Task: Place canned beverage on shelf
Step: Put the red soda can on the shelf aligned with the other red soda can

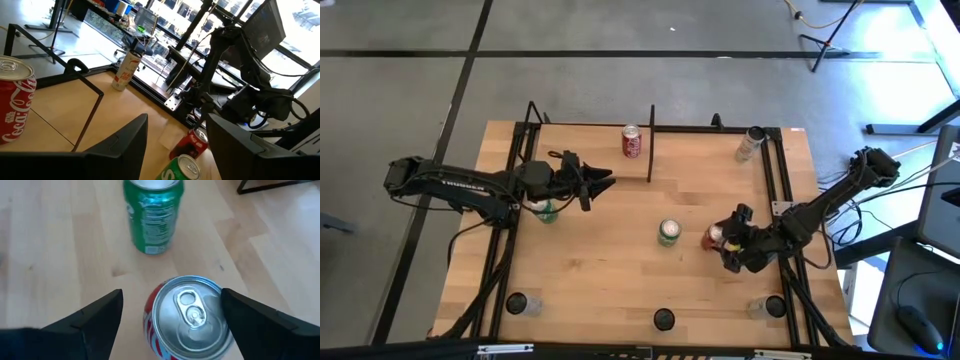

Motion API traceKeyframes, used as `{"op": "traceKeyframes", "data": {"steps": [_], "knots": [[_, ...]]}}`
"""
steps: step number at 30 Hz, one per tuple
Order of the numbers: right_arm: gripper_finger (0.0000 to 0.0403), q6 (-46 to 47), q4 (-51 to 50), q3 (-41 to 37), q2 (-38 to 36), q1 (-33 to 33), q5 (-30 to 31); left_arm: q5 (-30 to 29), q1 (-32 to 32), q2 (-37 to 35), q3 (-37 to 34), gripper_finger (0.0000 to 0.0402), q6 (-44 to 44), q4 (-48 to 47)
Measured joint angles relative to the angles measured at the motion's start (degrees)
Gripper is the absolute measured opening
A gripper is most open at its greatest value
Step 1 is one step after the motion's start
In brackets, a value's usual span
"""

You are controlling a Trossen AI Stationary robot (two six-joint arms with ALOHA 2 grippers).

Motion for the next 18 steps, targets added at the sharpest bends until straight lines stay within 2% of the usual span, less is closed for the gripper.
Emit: {"op": "traceKeyframes", "data": {"steps": [4,9,13,18], "knots": [[0.0328,-0.4,-1.5,3.1,0.1,0.0,-1.0,0.0,0.0,0.0,0.0,0.0195,0.0,0.0],[0.0328,-1.8,-6.8,7.2,0.0,0.0,1.9,0.0,0.0,0.0,0.0,0.0195,-0.1,0.0],[0.0328,-1.8,-10.2,6.4,0.0,0.0,1.9,0.0,0.0,0.0,0.0,0.0195,0.1,0.0],[0.0328,-1.5,-6.1,2.9,0.0,0.0,1.2,0.0,0.0,0.0,0.0,0.0195,0.1,0.0]]}}
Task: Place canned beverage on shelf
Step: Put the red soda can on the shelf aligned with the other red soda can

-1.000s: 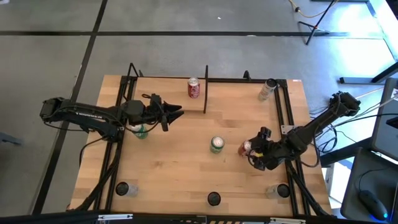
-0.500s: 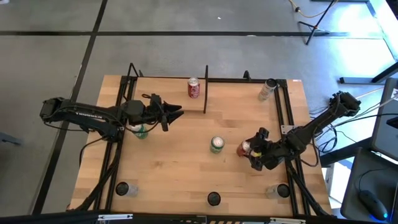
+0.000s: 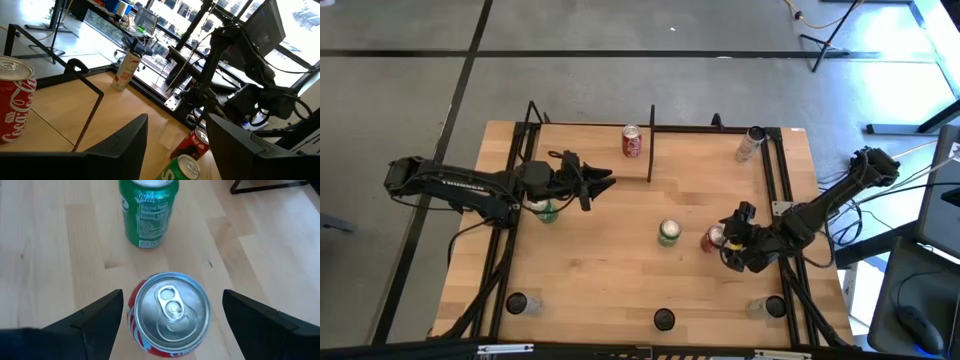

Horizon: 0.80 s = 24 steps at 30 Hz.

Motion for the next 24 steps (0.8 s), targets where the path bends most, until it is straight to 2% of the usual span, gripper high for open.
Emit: {"op": "traceKeyframes", "data": {"steps": [8,13,18,21,24], "knots": [[0.0328,2.6,5.5,-5.4,0.0,0.0,-0.4,0.0,0.0,0.0,0.0,0.0195,0.0,0.0],[0.0328,2.6,12.6,-8.6,0.0,0.0,0.2,0.0,0.0,0.0,0.0,0.0195,0.0,0.0],[0.0327,2.6,13.6,-9.4,0.1,0.0,-0.1,0.0,0.0,0.0,0.0,0.0195,0.0,0.0],[0.0310,2.7,13.5,-9.4,0.2,0.0,-0.4,0.0,0.0,0.0,0.0,0.0195,0.1,0.0],[0.0270,2.8,13.6,-9.4,0.2,0.0,0.7,0.0,0.0,0.0,0.0,0.0195,0.1,0.0]]}}
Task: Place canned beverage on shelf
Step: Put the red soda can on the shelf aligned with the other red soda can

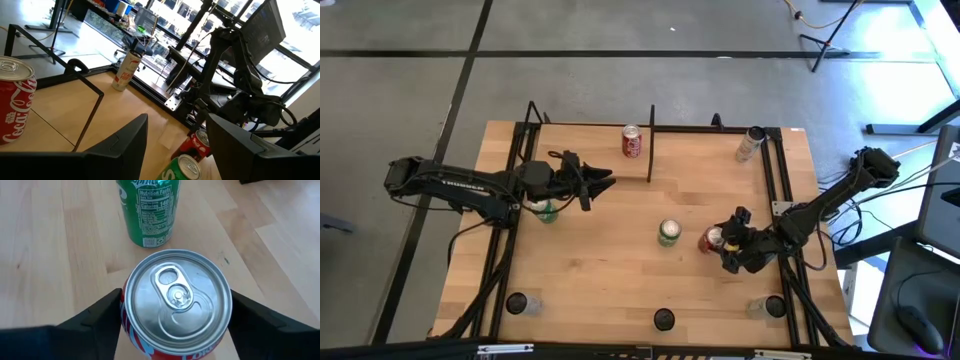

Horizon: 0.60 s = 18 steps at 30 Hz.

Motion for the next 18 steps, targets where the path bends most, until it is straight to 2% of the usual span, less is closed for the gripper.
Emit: {"op": "traceKeyframes", "data": {"steps": [4,8,12,18], "knots": [[0.0261,2.0,-0.5,0.3,0.1,-0.2,0.9,1.2,0.0,-0.3,0.0,0.0195,2.3,-0.1],[0.0261,2.9,-4.6,3.7,0.0,-2.5,-2.9,2.3,0.0,-2.1,0.0,0.0195,4.7,0.0],[0.0261,1.2,-8.6,11.0,-0.1,-6.7,-4.4,5.1,0.0,-5.2,0.0,0.0195,6.8,-0.5],[0.0261,-8.3,-11.6,23.4,1.2,-16.1,-4.5,5.7,0.1,-12.3,0.0,0.0195,11.6,-7.3]]}}
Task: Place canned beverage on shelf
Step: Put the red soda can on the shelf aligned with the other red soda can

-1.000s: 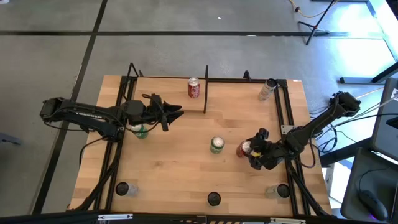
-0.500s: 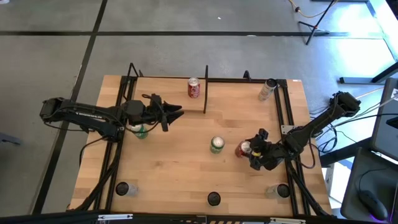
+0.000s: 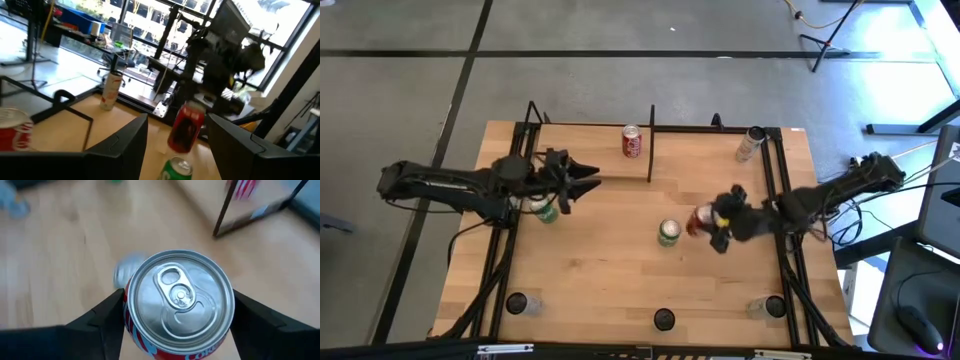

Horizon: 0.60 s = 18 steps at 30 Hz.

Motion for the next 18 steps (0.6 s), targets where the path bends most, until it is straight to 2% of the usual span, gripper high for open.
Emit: {"op": "traceKeyframes", "data": {"steps": [5,10,18], "knots": [[0.0261,-9.9,-1.8,12.2,5.7,-9.1,0.4,-0.3,1.7,-4.5,0.0,0.0195,5.0,-5.9],[0.0261,-18.4,-1.7,24.9,15.8,-17.6,-1.1,0.2,4.1,-7.3,0.0,0.0195,6.9,-9.8],[0.0261,-22.5,-0.7,42.7,33.2,-25.6,-4.6,0.2,7.0,-7.9,0.0,0.0195,6.6,-14.0]]}}
